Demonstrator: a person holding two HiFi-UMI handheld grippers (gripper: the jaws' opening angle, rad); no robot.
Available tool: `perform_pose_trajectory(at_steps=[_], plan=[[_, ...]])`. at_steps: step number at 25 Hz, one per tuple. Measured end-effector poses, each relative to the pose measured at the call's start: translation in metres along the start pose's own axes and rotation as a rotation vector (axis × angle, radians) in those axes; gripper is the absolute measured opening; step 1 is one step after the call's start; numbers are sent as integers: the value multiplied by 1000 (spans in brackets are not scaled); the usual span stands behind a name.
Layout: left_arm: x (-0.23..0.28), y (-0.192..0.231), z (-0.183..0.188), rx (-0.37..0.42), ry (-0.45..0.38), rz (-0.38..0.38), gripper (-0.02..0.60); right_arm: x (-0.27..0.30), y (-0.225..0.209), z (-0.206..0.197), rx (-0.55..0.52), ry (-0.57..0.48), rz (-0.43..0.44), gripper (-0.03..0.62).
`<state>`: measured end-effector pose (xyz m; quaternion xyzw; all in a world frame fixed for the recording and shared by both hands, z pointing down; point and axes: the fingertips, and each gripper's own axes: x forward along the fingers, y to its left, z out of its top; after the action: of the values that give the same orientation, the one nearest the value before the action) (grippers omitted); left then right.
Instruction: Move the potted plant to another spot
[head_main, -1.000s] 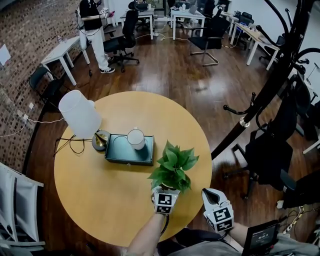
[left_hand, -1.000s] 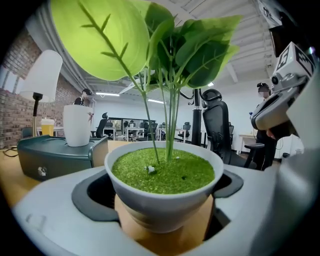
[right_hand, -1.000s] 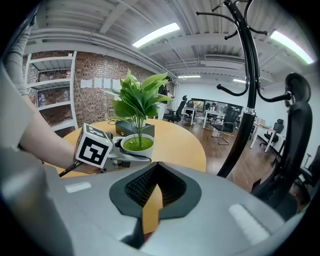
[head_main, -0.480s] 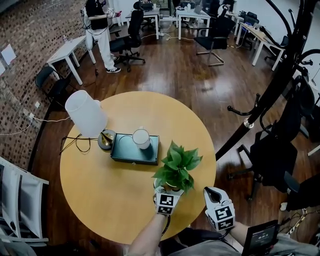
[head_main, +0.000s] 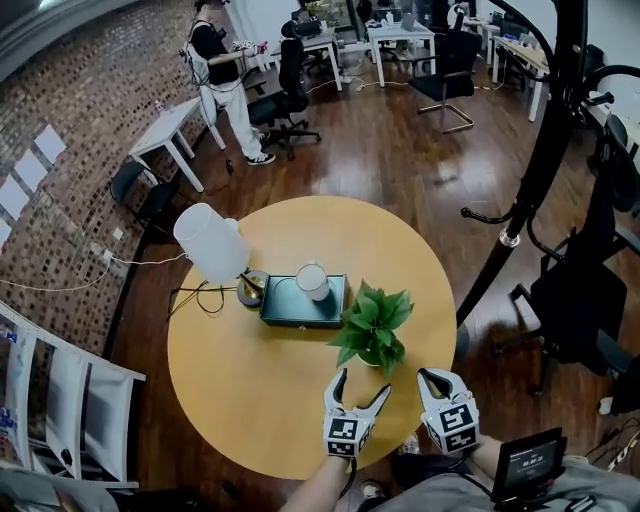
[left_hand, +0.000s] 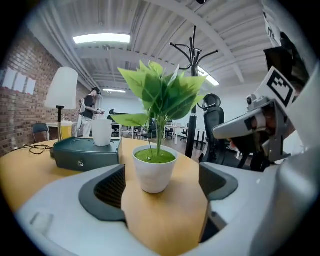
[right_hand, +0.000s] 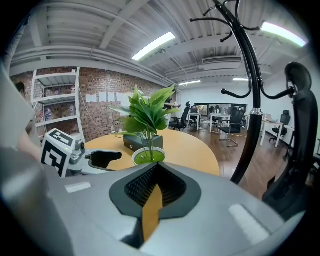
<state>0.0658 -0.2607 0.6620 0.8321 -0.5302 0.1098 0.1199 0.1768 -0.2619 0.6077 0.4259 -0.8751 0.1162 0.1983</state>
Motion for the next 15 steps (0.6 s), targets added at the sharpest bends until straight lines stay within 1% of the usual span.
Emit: perform_pose_trajectory(at_steps=[3,6,9,12,13,15], plan=[[-28,-11,21,-57,-58,-15,374,-9,14,1,12,-14,2,5],[-64,-22,39,-101,-124,-24,253,-25,35,3,6,-29,3,5],[-103,-36,53,-116,-172,-29,130,-48,57,7,-8,-58,-7,5],[-146,-48,55,-115,-189,-17,17,-77,85,7,-9,-73,-16,5],[-161,-53,55,-116,-191,-17,5,-87,95,6,-7,-76,-18,5],[-189,-66,53,-115,-194,-27,5,-109,113,2,-6,-86,-27,5]])
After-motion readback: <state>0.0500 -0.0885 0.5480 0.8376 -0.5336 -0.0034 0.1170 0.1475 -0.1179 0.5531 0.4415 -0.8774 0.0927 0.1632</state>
